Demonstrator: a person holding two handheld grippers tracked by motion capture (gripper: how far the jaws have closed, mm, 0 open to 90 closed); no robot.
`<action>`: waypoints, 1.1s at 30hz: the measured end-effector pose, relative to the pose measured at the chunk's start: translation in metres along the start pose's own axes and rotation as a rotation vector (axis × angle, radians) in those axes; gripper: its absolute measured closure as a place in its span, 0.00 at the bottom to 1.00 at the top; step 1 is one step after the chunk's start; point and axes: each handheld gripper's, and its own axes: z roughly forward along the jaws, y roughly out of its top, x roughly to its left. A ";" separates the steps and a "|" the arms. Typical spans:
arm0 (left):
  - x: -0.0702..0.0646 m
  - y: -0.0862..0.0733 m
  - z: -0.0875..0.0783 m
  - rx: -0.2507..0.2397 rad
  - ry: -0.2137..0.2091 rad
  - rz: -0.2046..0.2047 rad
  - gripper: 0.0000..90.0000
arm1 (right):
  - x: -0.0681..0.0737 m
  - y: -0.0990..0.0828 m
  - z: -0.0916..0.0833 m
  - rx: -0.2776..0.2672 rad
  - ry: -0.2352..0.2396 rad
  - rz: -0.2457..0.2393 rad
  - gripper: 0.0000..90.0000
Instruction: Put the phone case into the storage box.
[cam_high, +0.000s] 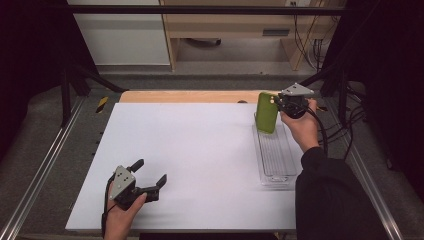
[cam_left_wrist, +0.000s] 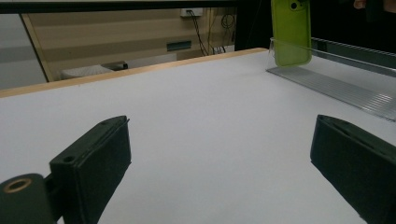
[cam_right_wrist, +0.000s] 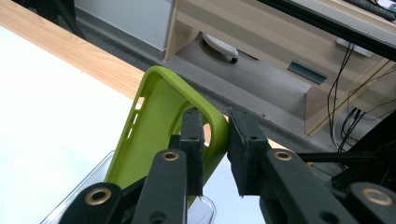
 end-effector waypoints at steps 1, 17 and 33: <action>0.000 0.000 0.000 0.000 0.000 0.000 0.05 | 0.000 0.000 0.001 0.000 -0.001 0.003 0.85; 0.000 0.000 0.000 0.000 0.001 0.000 0.05 | 0.003 0.000 0.006 0.000 -0.025 0.012 0.84; 0.000 0.000 0.000 -0.001 0.000 -0.001 0.05 | 0.010 0.000 0.014 0.005 -0.041 0.011 0.82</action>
